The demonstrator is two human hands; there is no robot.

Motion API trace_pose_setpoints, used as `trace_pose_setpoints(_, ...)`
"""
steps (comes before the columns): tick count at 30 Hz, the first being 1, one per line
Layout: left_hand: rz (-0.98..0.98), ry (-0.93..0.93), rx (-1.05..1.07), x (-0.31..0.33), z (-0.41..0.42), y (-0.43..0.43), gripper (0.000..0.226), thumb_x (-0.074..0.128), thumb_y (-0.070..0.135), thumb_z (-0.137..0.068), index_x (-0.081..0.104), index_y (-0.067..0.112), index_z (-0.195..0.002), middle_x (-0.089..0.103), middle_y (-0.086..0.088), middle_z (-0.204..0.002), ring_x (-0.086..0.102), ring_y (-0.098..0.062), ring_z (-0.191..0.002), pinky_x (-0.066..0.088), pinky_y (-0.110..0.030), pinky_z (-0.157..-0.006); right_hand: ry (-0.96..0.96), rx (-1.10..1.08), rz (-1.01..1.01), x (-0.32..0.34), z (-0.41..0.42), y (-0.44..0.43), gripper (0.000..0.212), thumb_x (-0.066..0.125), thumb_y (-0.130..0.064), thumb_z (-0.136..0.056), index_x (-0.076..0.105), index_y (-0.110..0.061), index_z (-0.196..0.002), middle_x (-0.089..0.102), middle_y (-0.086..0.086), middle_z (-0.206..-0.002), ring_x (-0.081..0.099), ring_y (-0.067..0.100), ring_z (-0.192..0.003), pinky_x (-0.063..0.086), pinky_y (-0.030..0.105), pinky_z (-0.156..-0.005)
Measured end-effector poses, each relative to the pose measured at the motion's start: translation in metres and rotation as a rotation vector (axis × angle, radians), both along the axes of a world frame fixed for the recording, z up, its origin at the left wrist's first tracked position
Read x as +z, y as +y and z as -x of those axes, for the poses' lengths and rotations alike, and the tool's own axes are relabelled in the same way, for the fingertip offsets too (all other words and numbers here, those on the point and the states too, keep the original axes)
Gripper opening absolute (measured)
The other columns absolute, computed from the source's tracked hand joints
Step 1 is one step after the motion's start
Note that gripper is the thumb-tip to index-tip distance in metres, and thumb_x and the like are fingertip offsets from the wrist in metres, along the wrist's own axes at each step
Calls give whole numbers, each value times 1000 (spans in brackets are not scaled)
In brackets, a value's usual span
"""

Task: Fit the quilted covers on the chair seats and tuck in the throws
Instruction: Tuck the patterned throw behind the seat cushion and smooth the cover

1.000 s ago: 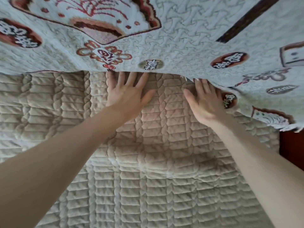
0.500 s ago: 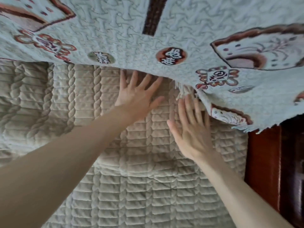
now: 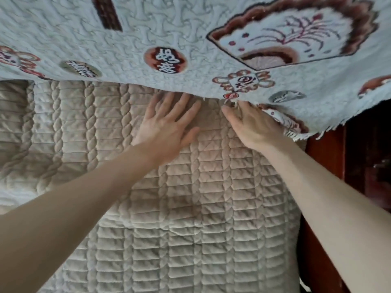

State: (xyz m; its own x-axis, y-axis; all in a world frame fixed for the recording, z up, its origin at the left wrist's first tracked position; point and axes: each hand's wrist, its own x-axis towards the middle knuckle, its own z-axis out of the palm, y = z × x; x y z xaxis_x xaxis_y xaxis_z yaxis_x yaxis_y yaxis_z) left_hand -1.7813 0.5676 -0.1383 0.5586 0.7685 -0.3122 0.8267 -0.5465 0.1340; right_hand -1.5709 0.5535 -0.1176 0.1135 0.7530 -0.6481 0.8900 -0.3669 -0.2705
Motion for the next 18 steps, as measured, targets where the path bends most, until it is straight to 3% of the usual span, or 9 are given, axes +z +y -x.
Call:
trace_pose_setpoints(2,26,-6,-37,-1,-17,8,68,7,58,-95,22,25,-153,28,-4,-158,22,-30,-145,10,-49,-116,-4,19,-144,2,3,-17,56,27,-56,-100,27,-24,-146,33,5,-154,37,28,-136,35,41,-103)
trace_pose_setpoints(4,37,-3,5,-3,-33,22,69,5,58,-93,24,27,-151,34,0,-153,28,-27,-141,15,-48,-112,-58,97,-261,6,3,-41,62,24,-55,-100,13,-27,-153,18,-4,-161,31,21,-141,37,39,-104)
trace_pose_setpoints(7,32,65,38,-11,-45,26,66,9,57,-93,22,26,-150,34,2,-150,28,-28,-137,17,-50,-110,-100,150,-256,4,-6,-60,68,18,-58,-98,-5,-28,-155,3,-7,-163,19,16,-147,25,39,-113)
trace_pose_setpoints(10,6,63,54,-13,-46,15,66,13,57,-94,25,26,-151,36,0,-149,29,-32,-136,11,-54,-114,-118,132,-185,-5,-24,-43,63,14,-59,-98,-4,-34,-154,26,3,-158,45,25,-131,39,41,-97)
trace_pose_setpoints(13,-42,10,11,-13,-41,5,65,14,56,-96,29,25,-151,39,-6,-151,32,-41,-137,6,-58,-115,-123,135,-150,-11,-43,-21,58,17,-57,-100,0,-39,-153,45,11,-143,55,31,-113,40,37,-75)
trace_pose_setpoints(15,-64,-37,-52,-13,-41,-4,62,20,53,-97,35,24,-149,41,-9,-151,34,-43,-138,13,-60,-114,-130,146,-123,-12,-54,-13,59,18,-59,-100,3,-39,-153,46,12,-142,54,32,-113,38,36,-74)
trace_pose_setpoints(18,-5,-49,-104,-6,-45,-8,63,18,53,-96,32,24,-150,37,-9,-153,30,-36,-142,15,-57,-114,-60,100,-46,-13,-56,-10,61,17,-62,-98,2,-39,-153,34,8,-153,48,31,-125,39,39,-84)
